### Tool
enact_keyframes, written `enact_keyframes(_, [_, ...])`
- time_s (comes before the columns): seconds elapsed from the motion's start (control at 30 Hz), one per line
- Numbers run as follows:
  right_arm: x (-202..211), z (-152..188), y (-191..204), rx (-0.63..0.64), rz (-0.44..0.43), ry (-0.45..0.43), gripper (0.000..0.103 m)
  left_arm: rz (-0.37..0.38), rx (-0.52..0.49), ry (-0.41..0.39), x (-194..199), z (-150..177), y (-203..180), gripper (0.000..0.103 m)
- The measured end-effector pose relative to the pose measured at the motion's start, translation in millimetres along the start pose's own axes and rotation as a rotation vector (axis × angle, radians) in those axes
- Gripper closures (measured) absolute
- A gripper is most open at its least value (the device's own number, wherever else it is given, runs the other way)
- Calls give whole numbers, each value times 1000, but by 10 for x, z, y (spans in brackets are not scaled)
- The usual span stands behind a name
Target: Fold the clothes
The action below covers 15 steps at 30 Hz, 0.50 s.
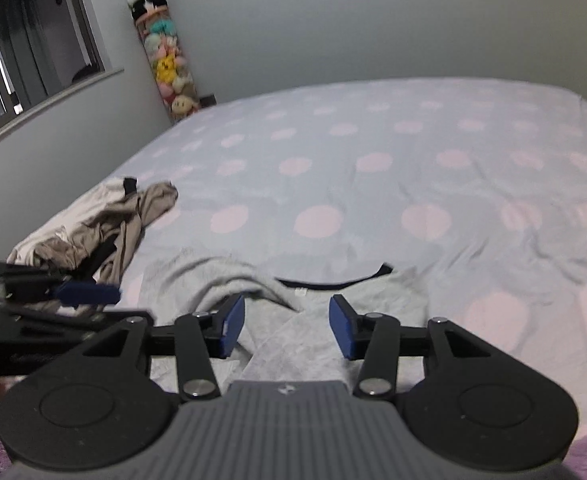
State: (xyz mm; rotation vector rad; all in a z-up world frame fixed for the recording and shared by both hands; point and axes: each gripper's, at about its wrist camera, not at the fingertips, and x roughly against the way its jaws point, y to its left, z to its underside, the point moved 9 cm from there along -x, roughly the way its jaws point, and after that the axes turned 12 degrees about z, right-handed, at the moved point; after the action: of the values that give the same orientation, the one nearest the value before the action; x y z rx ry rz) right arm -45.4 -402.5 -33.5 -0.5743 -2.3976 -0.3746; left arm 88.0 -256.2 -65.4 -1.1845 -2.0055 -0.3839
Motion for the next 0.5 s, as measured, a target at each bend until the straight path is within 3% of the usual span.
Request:
enact_keyframes(0.33, [-652, 260, 66, 12, 1, 122, 53, -45, 85, 8, -582, 19, 156, 60])
enact_keyframes(0.37, [-704, 295, 63, 21, 6, 135, 56, -48, 103, 6, -602, 39, 179, 69])
enact_keyframes(0.47, [-781, 325, 46, 28, 14, 147, 81, -40, 170, -20, -586, 79, 247, 89])
enact_keyframes(0.5, [-783, 322, 38, 26, 15, 146, 84, -31, 187, -35, -555, 84, 263, 93])
